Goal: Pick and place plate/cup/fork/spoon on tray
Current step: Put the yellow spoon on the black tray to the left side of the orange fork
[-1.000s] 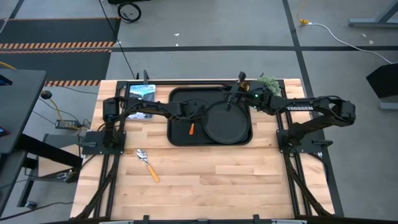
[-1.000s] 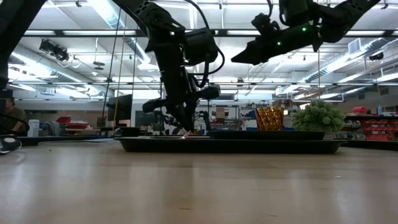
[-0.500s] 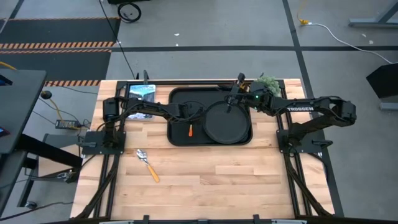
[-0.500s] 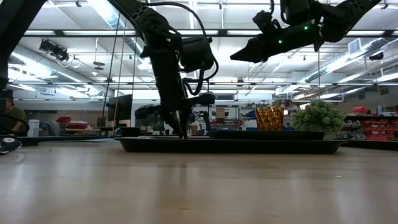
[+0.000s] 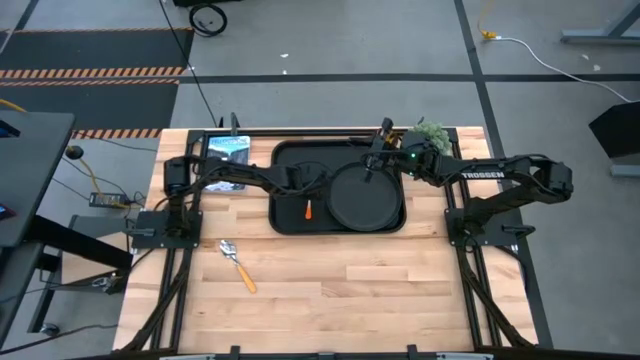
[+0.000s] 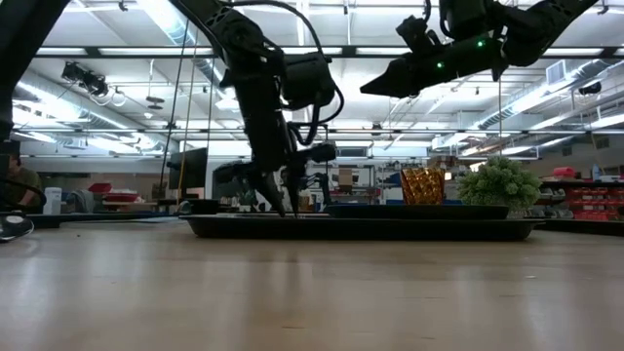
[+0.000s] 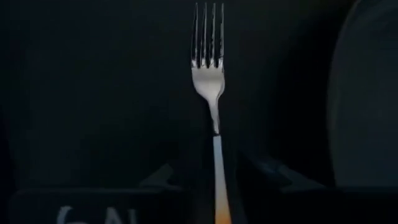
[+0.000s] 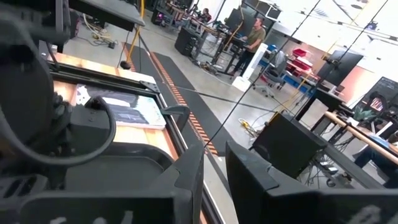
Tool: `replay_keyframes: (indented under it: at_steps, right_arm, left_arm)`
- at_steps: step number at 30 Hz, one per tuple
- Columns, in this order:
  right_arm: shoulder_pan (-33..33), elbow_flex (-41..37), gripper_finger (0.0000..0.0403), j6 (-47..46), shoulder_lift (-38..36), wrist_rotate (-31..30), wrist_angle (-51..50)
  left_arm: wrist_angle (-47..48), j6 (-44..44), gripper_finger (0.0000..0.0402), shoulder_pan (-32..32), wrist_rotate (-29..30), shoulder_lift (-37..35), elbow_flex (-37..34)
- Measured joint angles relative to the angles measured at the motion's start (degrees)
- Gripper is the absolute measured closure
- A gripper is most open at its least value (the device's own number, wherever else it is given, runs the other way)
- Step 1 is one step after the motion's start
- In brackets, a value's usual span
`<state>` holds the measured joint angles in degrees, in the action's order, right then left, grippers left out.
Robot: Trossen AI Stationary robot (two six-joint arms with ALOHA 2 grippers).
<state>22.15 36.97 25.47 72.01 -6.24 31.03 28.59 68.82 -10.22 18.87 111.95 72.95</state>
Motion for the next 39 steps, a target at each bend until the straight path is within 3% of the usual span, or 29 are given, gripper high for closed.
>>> replay_keyframes:
  at_steps: [5,11,18,27,34,39]
  right_arm:
    - [0.00,0.00,0.0329,-0.14,0.00,0.19,-0.25]
    - [0.00,0.00,0.0329,-0.44,0.02,0.44,-0.29]
    - [0.00,0.00,0.0329,-0.44,0.09,1.30,0.14]
    - [0.04,0.00,0.0329,-0.46,0.13,4.94,0.74]
    - [0.00,0.00,0.0329,-0.26,0.13,5.40,0.69]
    - [0.00,0.00,0.0329,-0.26,0.13,5.45,0.64]
  left_arm:
    - [2.37,-5.01,0.0299,1.50,-6.32,-4.42,0.13]
    - [9.10,-2.04,0.0312,10.22,-16.42,-9.91,0.22]
    - [16.78,16.79,0.0326,23.72,-18.72,-12.22,0.22]
    - [32.89,50.47,0.0335,37.97,-16.74,-12.21,0.14]
    - [35.90,63.54,0.0303,46.17,-14.56,-12.21,-3.94]
    - [30.75,64.53,0.0261,46.42,-14.64,-12.21,-8.86]
